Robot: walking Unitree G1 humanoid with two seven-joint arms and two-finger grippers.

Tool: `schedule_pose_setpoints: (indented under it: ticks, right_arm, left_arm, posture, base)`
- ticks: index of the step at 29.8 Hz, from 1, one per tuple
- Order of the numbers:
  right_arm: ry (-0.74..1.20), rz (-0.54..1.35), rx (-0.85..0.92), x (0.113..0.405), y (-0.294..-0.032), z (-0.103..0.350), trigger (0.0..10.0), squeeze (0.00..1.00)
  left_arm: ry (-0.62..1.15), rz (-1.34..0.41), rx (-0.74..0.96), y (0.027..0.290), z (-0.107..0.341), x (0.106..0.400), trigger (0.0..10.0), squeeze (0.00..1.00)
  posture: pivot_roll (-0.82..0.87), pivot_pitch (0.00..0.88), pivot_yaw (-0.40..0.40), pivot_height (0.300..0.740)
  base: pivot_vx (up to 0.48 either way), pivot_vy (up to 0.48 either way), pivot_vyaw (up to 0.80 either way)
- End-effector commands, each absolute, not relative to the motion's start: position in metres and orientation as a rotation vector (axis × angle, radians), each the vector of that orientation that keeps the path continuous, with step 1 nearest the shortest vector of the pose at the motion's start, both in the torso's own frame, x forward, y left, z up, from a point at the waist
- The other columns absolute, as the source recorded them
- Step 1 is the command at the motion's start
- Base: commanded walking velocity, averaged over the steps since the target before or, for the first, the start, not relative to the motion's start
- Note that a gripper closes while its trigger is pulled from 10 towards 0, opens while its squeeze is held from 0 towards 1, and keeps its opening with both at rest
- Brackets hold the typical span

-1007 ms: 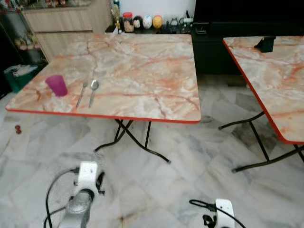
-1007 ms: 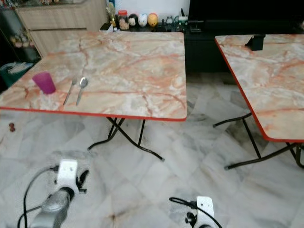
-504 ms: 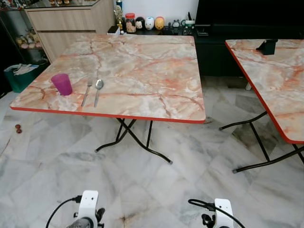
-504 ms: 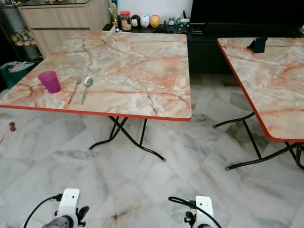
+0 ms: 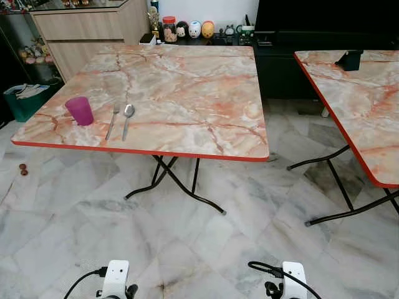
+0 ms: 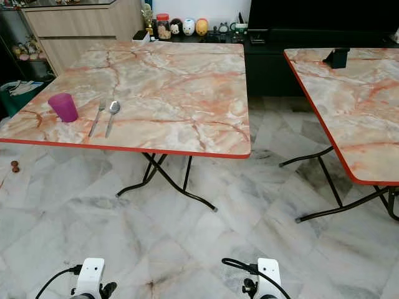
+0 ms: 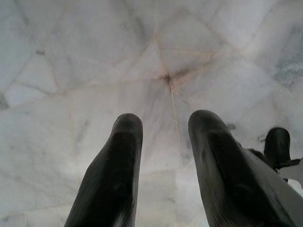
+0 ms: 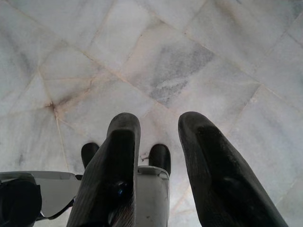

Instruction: Setting the table

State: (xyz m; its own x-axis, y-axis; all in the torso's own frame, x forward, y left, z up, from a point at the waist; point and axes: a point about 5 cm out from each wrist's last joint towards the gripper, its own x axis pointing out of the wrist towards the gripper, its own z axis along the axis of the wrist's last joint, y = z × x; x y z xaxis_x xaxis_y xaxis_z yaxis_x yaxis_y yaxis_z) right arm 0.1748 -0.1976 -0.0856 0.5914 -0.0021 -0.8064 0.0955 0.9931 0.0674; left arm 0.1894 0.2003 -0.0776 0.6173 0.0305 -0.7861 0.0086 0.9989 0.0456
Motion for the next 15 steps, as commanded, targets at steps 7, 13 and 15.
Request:
schedule_pose_setpoints:
  ticks: [7,13,15]
  right_arm:
    - [0.934,-0.059,0.118,0.176,-0.196,-0.086,10.0,0.0]
    - [0.933,-0.058,0.118,0.176,-0.196,-0.085,10.0,0.0]
    - [0.932,-0.058,0.118,0.176,-0.196,-0.085,10.0,0.0]
  left_arm:
    - [0.943,0.045,0.042,0.208,-0.083,0.176,10.0,0.0]
    - [0.953,0.084,0.024,0.22,-0.084,0.168,10.0,0.0]
    - [0.96,0.098,0.024,0.227,-0.084,0.164,10.0,0.0]
  posture:
    - [-0.04,0.0,0.06,0.74]
    - [-0.04,0.0,0.056,0.74]
    - [-0.04,0.0,0.056,0.74]
  base:
    - [0.0,0.252,0.0]
    - [0.0,0.254,0.0]
    - [0.0,0.251,0.0]
